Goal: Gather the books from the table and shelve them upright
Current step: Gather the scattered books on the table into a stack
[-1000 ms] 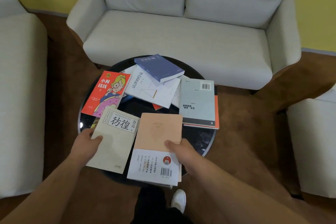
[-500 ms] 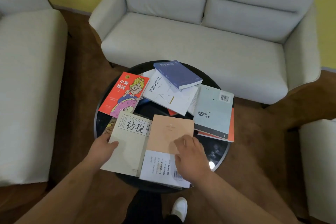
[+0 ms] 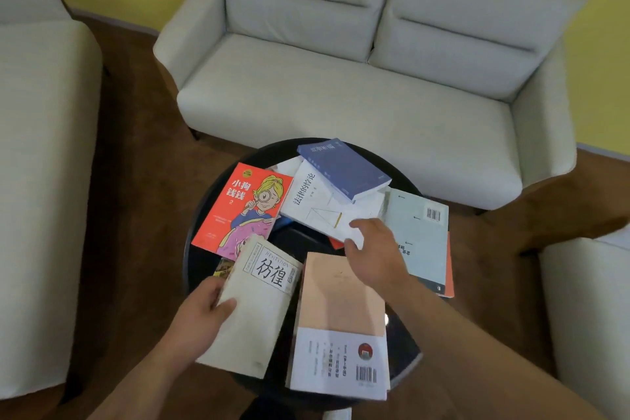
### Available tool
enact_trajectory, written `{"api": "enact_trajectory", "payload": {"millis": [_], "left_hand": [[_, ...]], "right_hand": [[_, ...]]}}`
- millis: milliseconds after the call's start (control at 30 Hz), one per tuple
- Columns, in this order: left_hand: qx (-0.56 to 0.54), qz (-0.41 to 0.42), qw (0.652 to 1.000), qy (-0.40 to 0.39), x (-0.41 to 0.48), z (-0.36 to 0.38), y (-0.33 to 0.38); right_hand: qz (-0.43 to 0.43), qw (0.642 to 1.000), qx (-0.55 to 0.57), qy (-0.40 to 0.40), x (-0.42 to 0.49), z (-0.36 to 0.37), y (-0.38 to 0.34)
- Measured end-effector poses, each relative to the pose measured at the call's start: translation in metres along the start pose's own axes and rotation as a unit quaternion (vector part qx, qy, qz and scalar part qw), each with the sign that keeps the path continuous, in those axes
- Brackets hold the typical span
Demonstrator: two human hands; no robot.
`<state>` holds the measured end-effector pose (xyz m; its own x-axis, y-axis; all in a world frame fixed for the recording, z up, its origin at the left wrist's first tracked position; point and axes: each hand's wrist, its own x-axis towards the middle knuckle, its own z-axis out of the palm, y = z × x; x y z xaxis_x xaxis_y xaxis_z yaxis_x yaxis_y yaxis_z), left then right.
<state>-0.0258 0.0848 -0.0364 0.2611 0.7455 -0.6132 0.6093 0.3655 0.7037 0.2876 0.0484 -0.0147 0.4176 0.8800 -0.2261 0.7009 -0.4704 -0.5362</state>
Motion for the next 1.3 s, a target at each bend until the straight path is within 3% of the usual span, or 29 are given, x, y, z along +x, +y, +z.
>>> {"api": "enact_trajectory", "payload": {"millis": [267,533,733,933,1100,1300], "left_hand": [[-0.076,0.063,0.994,0.037,0.03,-0.056,0.066],[-0.159,0.002,0.987,0.029,0.074,-0.043,0.078],[-0.189,-0.028,0.981,0.028,0.081,-0.044,0.07],[-0.227,-0.029,0.973,0.015,0.064,-0.039,0.068],[-0.245,-0.027,0.969,0.014,0.031,-0.028,0.073],[-0.256,-0.025,0.966,0.004,-0.018,-0.001,0.062]], "right_hand": [[-0.012,0.997,-0.075,-0.016,0.086,-0.018,-0.007],[0.029,0.974,-0.195,-0.111,0.141,-0.004,-0.014],[0.003,0.954,-0.282,-0.105,0.143,0.001,-0.018],[0.027,0.973,-0.229,-0.017,0.118,-0.029,-0.029],[0.025,0.997,-0.034,0.065,0.05,-0.076,-0.033],[0.054,0.982,0.153,0.102,-0.045,-0.101,-0.007]]}}
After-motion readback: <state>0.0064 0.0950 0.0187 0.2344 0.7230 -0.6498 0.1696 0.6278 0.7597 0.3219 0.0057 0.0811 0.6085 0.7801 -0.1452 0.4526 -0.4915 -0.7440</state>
